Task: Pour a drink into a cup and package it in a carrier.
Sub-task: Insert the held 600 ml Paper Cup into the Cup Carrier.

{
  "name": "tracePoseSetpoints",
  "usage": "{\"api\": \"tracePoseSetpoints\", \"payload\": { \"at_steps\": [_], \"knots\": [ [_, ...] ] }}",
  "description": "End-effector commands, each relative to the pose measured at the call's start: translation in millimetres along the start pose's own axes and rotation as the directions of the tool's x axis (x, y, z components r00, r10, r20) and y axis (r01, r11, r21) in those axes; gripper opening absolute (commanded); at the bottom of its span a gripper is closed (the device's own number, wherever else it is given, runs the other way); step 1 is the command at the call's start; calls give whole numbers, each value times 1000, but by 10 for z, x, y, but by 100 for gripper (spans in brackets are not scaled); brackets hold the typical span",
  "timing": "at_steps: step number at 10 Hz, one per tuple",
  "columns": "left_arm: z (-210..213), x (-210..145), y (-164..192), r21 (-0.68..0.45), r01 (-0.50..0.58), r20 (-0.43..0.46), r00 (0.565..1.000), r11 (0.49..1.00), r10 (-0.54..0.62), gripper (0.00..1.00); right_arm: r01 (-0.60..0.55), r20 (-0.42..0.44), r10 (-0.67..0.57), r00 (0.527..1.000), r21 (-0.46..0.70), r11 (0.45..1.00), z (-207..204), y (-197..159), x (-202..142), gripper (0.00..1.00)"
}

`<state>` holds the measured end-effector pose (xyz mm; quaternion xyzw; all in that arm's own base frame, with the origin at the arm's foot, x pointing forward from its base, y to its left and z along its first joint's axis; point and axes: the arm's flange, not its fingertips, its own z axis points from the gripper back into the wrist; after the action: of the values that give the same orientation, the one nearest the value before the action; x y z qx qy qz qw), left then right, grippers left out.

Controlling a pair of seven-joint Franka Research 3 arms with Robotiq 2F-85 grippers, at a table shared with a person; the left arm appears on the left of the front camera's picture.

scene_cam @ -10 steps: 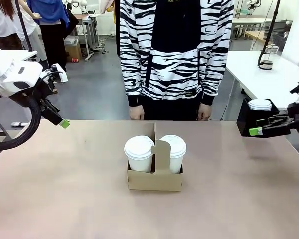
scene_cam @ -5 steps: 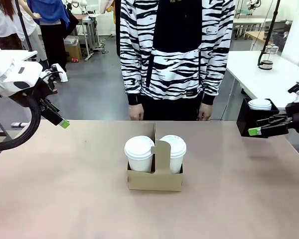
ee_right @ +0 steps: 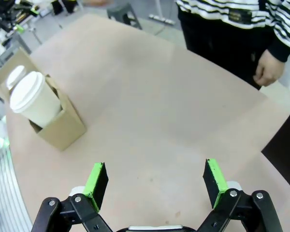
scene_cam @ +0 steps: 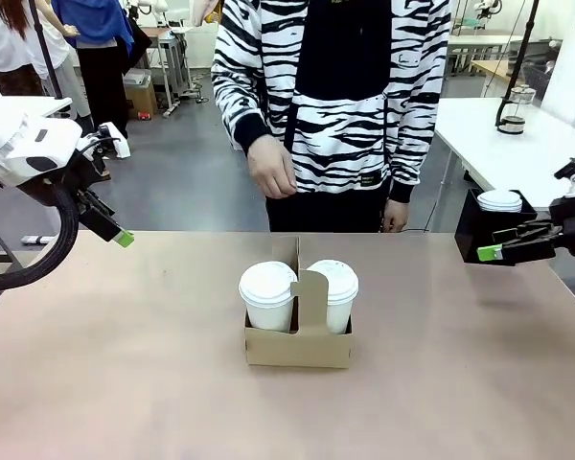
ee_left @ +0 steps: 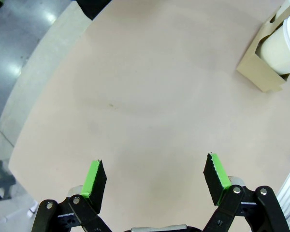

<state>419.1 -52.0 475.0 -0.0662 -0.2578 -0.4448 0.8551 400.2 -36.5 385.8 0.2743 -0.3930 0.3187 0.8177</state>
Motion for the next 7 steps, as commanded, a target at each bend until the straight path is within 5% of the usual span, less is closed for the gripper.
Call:
{"api": "tracePoseSetpoints", "payload": {
  "at_steps": [1,7],
  "knots": [
    [20,10,6,7,-7,-13,1000,1000,7,100,-16,6,16,1000,7,1000,16,-5,-5,100],
    [20,10,6,7,-7,-13,1000,1000,7,100,-16,6,16,1000,7,1000,16,-5,-5,100]
  ]
}}
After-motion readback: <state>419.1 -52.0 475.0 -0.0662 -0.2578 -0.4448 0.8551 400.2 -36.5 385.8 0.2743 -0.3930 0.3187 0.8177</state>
